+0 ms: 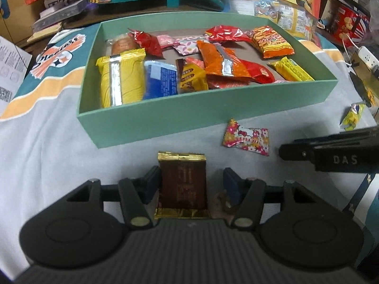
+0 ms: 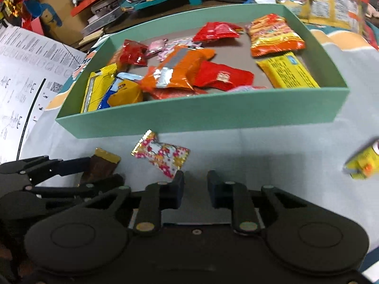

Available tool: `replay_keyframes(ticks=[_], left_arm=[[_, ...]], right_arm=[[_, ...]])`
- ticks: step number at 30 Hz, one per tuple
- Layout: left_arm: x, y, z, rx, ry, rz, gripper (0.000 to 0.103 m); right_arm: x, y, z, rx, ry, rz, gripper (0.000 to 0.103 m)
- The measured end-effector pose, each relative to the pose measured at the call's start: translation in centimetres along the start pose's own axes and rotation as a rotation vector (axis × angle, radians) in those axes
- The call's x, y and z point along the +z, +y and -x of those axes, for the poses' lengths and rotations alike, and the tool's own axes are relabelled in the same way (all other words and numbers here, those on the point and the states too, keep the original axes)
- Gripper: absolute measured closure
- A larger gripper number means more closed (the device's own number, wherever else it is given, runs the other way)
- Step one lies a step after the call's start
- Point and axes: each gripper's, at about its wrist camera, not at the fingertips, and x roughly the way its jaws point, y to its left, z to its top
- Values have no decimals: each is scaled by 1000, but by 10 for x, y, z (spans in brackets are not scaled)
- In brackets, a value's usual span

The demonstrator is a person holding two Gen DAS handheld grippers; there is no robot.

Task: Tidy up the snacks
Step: 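Lower the left gripper onto the brown-gold chocolate bar while the right approaches the floral candy, then close the left gripper on the chocolate bar while the right grasps the floral candy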

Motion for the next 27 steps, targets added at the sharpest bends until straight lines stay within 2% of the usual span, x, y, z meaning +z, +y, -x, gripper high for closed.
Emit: replay_keyframes(ticks=[6, 12, 14, 15, 18, 19, 20, 22, 25, 27], left_arm=[[-5, 26, 7, 24, 11, 77, 45], [-6, 44, 12, 35, 18, 130, 45], [-7, 45, 12, 33, 20, 127, 45], [-7, 45, 12, 32, 20, 123, 45], [-8, 43, 11, 32, 17, 111, 44], [-8, 43, 11, 30, 16, 109, 44], [-8, 42, 11, 28, 15, 106, 43], [-8, 39, 10, 30, 13, 94, 42], [-7, 34, 8, 36, 11, 69, 43], [-6, 27, 7, 48, 4, 31, 66]], right_arm=[[13, 7, 5, 50, -39, 25, 74], [31, 38, -11, 97, -52, 130, 54], [33, 48, -19, 96, -40, 155, 43], [33, 51, -24, 90, -32, 178, 42], [26, 55, -31, 46, -17, 236, 43], [22, 56, -31, 22, -21, 262, 52], [18, 56, -30, -9, -33, 296, 67], [11, 55, -26, -47, -39, 335, 75], [5, 43, -19, -59, -43, 286, 76], [4, 32, -16, -52, -44, 226, 76]])
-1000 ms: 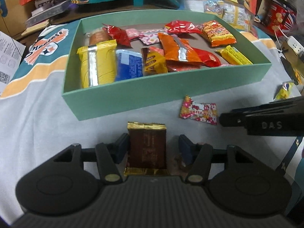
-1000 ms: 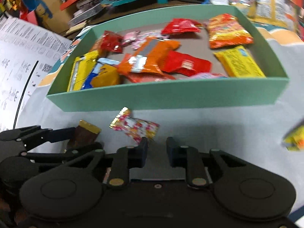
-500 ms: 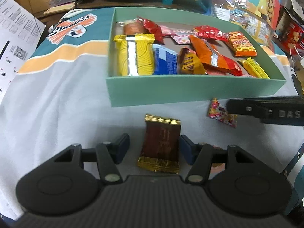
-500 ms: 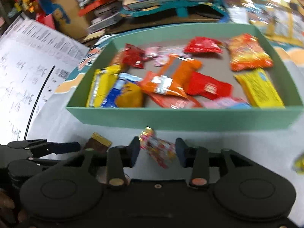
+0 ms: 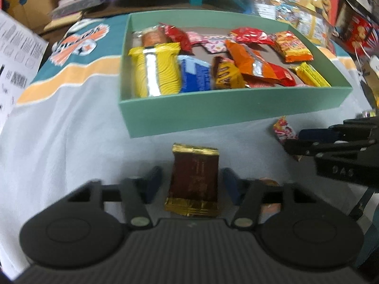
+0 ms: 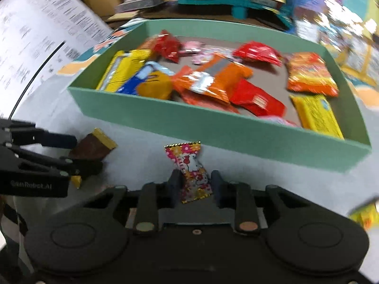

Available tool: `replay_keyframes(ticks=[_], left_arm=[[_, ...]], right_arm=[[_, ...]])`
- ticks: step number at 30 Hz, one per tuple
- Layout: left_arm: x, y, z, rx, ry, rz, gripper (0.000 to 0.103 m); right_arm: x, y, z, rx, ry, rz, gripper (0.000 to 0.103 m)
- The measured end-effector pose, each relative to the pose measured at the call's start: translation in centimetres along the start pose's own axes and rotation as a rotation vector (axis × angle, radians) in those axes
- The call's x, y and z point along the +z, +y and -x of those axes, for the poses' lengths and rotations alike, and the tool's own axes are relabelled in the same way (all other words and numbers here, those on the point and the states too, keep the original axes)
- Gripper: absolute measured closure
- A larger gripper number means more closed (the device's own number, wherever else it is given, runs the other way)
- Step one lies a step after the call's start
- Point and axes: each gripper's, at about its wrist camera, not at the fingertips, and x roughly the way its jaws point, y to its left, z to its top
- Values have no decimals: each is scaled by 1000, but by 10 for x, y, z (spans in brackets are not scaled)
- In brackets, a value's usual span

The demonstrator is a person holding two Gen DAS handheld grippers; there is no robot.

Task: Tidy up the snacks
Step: 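Close the left gripper on the chocolate bar while the right grasps the floral candy, then carry the chocolate bar and floral candy over the green box and open both grippers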

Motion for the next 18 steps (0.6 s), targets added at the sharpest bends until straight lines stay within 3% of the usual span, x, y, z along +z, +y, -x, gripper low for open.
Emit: replay_keyframes(ticks=[6, 10, 14, 18], left_arm=[[4, -14, -1, -22, 7, -7, 67], [5, -15, 7, -52, 2, 7, 67], [6, -19, 15, -55, -9, -9, 67], [3, -15, 19, -59, -5, 16, 67]], right_arm=[[-8, -18, 13, 18, 2, -117, 78], [-10, -22, 25, 26, -5, -129, 88], [-12, -22, 24, 53, 35, -115, 88], [-17, -19, 31, 64, 16, -95, 85]])
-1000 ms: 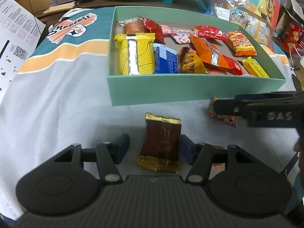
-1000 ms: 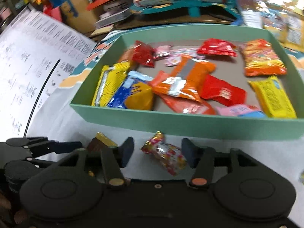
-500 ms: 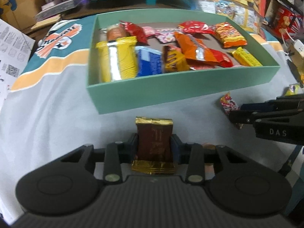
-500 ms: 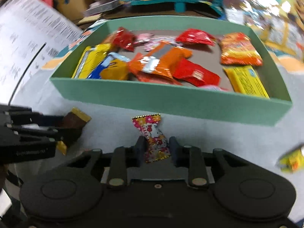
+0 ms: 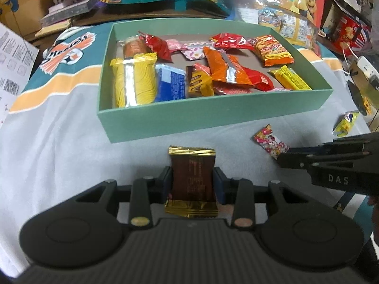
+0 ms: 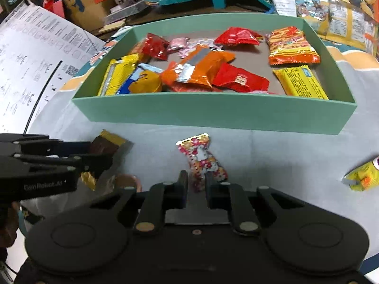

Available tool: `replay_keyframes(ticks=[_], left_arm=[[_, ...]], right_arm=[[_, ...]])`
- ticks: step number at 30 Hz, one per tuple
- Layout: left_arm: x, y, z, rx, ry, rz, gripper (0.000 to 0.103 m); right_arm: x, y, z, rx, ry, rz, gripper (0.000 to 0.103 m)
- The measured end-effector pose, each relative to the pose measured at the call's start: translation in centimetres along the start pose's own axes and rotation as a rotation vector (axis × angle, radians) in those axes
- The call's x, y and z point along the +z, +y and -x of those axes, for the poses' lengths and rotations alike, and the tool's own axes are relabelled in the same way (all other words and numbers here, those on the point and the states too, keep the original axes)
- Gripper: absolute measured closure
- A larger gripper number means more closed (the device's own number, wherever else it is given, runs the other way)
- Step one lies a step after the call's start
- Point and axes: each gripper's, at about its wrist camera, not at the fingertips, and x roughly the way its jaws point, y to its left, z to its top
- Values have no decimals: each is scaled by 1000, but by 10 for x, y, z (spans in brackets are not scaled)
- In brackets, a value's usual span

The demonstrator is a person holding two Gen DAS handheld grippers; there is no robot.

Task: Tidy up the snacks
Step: 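Carry the chocolate bar and floral candy over the green box and open both grippers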

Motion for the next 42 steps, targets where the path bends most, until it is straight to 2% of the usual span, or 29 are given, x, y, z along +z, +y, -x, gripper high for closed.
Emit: replay_keyframes(ticks=[2, 5, 11, 15, 17, 18, 23, 31, 36, 42], left_arm=[[-1, 4, 3, -4, 1, 20, 67], [-2, 11, 4, 1, 0, 41, 67], [-2, 16, 5, -1, 4, 58, 67], [-2, 17, 3, -4, 11, 64, 67], [-1, 15, 1, -5, 15, 63, 67], [-1, 14, 1, -7, 13, 62, 67], [-1, 9, 9, -15, -7, 53, 67], [15, -3, 35, -37, -69, 26, 67], [49, -6, 47, -31, -133, 9, 67], [98, -4, 40, -21, -178, 10, 67]], right_arm=[[2, 0, 3, 6, -26, -2, 74], [10, -2, 3, 7, -50, 8, 70], [19, 0, -24, 0, 1, 62, 69], [9, 19, -27, -73, -25, 186, 70], [3, 29, -25, -93, -24, 232, 79], [1, 31, -23, -84, -18, 228, 82], [-1, 21, -12, -67, -4, 124, 83], [18, 3, 34, -12, -87, 6, 83], [46, -14, 56, 17, -154, -88, 83], [80, -40, 57, -4, -201, -149, 83]])
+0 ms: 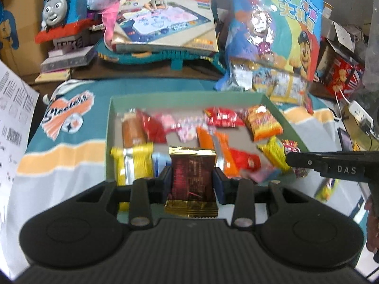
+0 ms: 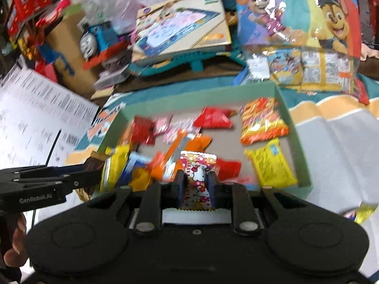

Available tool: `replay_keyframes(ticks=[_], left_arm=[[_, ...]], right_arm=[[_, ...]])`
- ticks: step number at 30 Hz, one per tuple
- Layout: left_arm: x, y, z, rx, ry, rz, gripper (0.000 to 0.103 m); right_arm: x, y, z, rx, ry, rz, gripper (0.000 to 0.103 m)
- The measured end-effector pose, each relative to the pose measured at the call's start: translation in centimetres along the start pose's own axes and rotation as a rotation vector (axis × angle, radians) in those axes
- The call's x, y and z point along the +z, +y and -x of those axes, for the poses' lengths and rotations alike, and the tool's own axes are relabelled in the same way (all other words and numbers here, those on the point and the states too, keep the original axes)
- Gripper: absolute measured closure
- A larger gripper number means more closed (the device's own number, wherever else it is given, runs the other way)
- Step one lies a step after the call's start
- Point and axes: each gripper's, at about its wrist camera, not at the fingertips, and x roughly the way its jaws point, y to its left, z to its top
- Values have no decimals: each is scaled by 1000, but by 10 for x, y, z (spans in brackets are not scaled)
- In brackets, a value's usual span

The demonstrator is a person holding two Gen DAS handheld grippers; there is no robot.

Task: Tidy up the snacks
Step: 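Carry the chocolate bar and floral candy over the green box and open both grippers, then move the left gripper to the orange-foil chocolate ball while the right approaches the yellow chip bag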

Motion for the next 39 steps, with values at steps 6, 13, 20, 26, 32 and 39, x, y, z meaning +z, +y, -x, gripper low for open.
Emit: replay_keyframes(ticks=[6, 13, 20, 26, 32, 39], left_arm=[[29, 4, -40, 28, 26, 18, 67], [51, 11, -79, 66, 46, 34, 67], [62, 13, -110, 90, 68, 35, 67], [63, 16, -129, 162, 85, 66, 9], [58, 14, -125, 184, 76, 51, 0], [50, 10, -108, 178, 77, 57, 0]], right_arm=[[29, -15, -32, -15, 4, -55, 83], [50, -20, -70, -22, 8, -63, 83], [65, -24, -101, -5, 28, -63, 81], [69, -27, -109, -16, 3, -86, 0], [67, -28, -108, -24, 2, -86, 0], [59, -20, -94, -21, 13, -81, 0]])
